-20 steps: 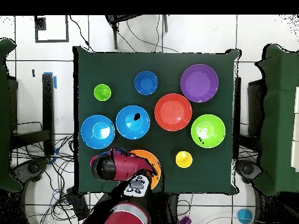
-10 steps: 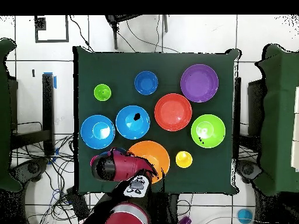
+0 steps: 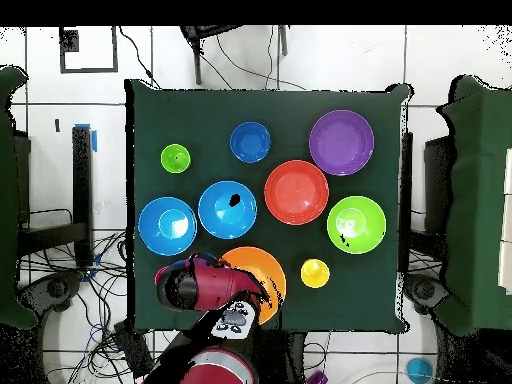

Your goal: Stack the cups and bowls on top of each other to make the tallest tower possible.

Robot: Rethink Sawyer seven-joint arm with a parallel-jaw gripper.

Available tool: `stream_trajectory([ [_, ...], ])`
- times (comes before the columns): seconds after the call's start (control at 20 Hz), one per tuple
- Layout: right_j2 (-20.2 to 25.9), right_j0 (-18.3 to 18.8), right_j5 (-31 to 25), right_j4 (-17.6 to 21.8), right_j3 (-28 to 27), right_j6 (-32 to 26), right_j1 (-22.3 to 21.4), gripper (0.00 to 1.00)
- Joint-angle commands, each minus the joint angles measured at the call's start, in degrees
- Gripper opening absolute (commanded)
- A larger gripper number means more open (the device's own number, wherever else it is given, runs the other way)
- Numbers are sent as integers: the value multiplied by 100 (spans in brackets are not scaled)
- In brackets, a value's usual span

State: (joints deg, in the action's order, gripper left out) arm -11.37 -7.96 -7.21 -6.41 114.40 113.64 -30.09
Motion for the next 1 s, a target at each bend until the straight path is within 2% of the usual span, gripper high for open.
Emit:
stream_trajectory([
  [0.05,522,-46,81,127,11,699,27,0],
  [0.3,539,-7,-62,150,50,635,-119,0],
  [0.5,313,-157,-242,226,3,529,-452,0],
  [1.0,356,-115,-1101,207,31,348,-1282,0],
])
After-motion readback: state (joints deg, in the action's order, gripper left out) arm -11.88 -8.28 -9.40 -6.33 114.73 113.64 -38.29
